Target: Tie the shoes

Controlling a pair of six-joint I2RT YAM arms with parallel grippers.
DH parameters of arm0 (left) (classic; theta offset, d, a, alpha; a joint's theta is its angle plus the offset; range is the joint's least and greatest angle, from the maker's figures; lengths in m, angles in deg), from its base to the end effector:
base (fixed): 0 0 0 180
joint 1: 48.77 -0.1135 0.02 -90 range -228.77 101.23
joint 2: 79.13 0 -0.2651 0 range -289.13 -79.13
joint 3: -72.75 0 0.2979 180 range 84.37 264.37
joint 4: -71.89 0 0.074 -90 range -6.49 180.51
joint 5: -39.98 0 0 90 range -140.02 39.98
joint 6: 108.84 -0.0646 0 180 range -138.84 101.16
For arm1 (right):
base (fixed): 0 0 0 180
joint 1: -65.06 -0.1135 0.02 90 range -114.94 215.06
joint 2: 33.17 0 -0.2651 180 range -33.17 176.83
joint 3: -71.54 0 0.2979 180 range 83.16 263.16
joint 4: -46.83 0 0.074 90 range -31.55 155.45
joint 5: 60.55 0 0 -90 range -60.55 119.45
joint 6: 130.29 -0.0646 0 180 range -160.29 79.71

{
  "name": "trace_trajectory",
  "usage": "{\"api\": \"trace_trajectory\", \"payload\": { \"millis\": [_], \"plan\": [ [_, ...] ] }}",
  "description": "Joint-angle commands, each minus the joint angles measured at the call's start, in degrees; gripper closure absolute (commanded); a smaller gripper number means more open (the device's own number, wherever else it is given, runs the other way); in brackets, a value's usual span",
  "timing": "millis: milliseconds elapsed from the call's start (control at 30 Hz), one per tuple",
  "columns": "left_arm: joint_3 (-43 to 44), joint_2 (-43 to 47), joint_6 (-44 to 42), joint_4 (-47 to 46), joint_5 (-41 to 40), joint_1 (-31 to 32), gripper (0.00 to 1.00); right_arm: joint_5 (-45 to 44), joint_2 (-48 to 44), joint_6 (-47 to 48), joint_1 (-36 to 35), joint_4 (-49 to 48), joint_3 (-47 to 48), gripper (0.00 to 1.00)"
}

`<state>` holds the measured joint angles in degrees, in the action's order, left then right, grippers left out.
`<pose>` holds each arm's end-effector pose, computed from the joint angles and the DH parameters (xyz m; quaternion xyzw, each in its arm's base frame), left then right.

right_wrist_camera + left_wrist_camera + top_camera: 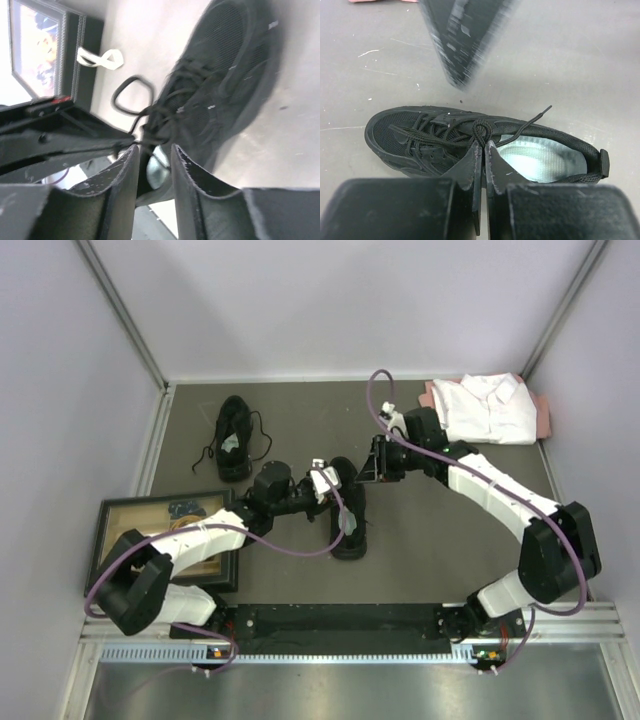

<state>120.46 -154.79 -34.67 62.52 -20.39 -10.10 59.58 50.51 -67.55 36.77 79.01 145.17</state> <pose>0.2462 -0.2379 0.1892 0.4921 0.6295 -0.3152 0.5120 0.3195 0.2088 0.2377 -0.1132 0.8820 0.3925 0.2352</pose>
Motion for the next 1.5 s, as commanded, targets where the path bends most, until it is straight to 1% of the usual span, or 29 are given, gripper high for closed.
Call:
{"api": "trace_trajectory", "payload": {
  "millis": [0,100,267,500,800,900,1000,1033,1133,1467],
  "plan": [
    [2.5,-0.7,-2.2,0.4,1.0,0.1,0.96,0.5,3.9,6.3,1.6,2.2,6.2,0.69],
    [2.8,-1.2,-2.4,0.7,1.1,0.1,0.96,1.4,7.0,7.6,1.6,3.5,7.8,0.71],
    [3.1,-1.2,-3.5,1.7,0.8,0.1,0.96,5.1,9.3,6.7,1.5,3.2,8.4,0.71],
    [3.4,-2.1,-3.9,1.9,1.2,0.0,0.96,5.9,11.3,6.3,1.0,2.7,8.7,0.70],
    [4.2,-2.7,-4.5,2.5,1.3,0.0,0.96,7.7,14.1,4.7,-0.1,1.9,9.0,0.71],
    [4.2,-2.7,-4.5,2.7,1.2,0.0,0.96,8.2,14.1,4.3,-0.2,2.2,9.1,0.73],
    [4.3,-2.9,-4.5,3.0,0.9,-0.1,0.96,9.0,13.7,4.5,-0.2,2.6,9.1,0.83],
    [4.4,-2.8,-4.5,3.2,0.8,-0.1,0.96,9.2,13.4,4.5,-0.2,2.8,9.0,0.89],
    [4.6,-3.0,-4.2,3.5,0.7,-0.1,0.96,9.5,12.5,4.7,-0.1,2.9,8.6,1.00],
    [7.8,-4.3,-4.9,9.8,-1.7,-0.4,0.96,9.2,8.3,4.1,0.3,0.7,6.5,1.00]
  ]
}}
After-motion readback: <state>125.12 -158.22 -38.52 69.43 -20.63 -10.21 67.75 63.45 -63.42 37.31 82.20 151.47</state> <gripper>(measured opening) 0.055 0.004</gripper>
